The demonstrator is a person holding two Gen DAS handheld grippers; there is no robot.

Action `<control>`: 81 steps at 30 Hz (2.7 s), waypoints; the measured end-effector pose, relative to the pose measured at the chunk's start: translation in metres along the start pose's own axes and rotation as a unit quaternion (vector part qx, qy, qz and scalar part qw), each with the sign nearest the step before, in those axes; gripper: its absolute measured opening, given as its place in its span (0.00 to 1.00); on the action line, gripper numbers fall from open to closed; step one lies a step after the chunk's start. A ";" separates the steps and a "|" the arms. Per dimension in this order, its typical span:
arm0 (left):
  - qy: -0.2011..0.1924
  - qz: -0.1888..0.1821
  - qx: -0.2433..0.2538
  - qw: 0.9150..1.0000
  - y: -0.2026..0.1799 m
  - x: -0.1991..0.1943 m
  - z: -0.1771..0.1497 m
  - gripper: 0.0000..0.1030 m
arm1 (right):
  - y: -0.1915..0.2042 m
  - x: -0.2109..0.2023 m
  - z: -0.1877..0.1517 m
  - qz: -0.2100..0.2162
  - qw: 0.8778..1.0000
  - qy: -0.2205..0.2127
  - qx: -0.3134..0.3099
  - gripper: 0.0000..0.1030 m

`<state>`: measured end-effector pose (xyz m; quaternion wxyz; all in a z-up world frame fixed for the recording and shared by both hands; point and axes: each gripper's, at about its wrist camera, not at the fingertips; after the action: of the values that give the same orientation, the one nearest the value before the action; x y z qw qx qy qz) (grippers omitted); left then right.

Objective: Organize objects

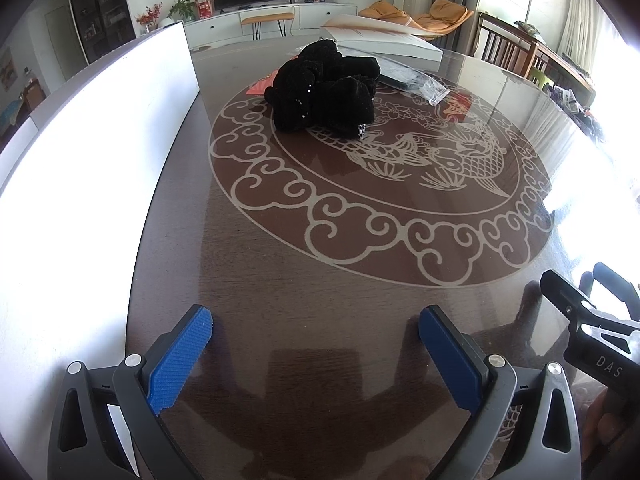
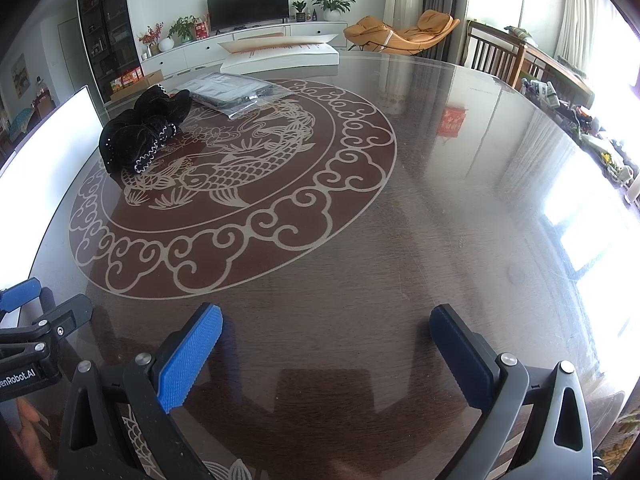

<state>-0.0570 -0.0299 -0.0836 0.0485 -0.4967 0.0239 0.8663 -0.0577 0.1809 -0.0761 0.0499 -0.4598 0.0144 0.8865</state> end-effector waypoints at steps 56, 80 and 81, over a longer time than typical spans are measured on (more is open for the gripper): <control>-0.050 -0.025 -0.031 0.998 0.011 -0.012 0.034 1.00 | -0.050 -0.025 0.016 0.067 0.997 -0.032 -0.021 0.91; -0.097 0.010 -0.159 0.982 0.056 0.040 0.196 0.97 | -0.038 -0.041 0.023 0.110 0.990 -0.080 -0.025 0.91; -0.070 0.026 -0.140 0.987 0.052 0.052 0.202 0.97 | -0.040 -0.040 0.023 0.117 0.990 -0.079 -0.018 0.91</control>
<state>-0.2623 -0.0604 -0.0266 -0.0428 -0.4361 -0.0879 0.8946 -0.0500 0.2192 -0.0292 -0.0616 -0.3847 0.0477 0.9198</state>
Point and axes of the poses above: each gripper's, at about its wrist camera, not at the fingertips, and x roughly the way its jaws point, y to its left, z to its top, and after that the axes turned 1 degree about -x, right-handed
